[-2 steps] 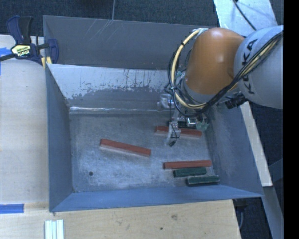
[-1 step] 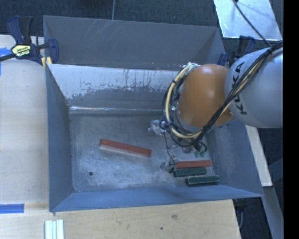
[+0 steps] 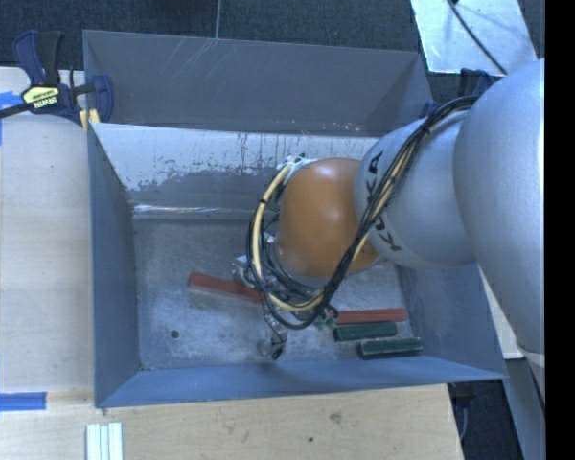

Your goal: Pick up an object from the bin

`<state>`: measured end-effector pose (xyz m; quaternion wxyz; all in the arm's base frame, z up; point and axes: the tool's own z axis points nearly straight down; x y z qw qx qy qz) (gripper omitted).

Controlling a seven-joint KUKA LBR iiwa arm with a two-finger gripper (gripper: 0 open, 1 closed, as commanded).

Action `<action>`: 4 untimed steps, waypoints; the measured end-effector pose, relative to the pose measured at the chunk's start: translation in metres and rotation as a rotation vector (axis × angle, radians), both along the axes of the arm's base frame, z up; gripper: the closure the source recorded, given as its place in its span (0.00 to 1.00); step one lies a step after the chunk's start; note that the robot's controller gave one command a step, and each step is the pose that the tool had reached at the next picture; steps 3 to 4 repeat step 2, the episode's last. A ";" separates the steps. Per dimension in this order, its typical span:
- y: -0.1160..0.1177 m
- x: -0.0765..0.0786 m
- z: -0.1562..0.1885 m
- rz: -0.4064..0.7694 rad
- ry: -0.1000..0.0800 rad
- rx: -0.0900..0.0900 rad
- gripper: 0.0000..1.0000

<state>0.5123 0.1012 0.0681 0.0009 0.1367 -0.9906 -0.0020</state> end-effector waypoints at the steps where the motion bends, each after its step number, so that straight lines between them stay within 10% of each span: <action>1: -0.004 0.003 0.003 -0.008 -0.007 -0.002 1.00; 2: 0.008 0.008 0.169 -0.014 -0.014 -0.002 1.00; 4: 0.008 0.008 0.169 -0.014 -0.014 -0.002 1.00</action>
Offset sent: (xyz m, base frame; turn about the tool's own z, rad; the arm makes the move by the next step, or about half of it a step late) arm 0.0000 0.0000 0.0000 0.0000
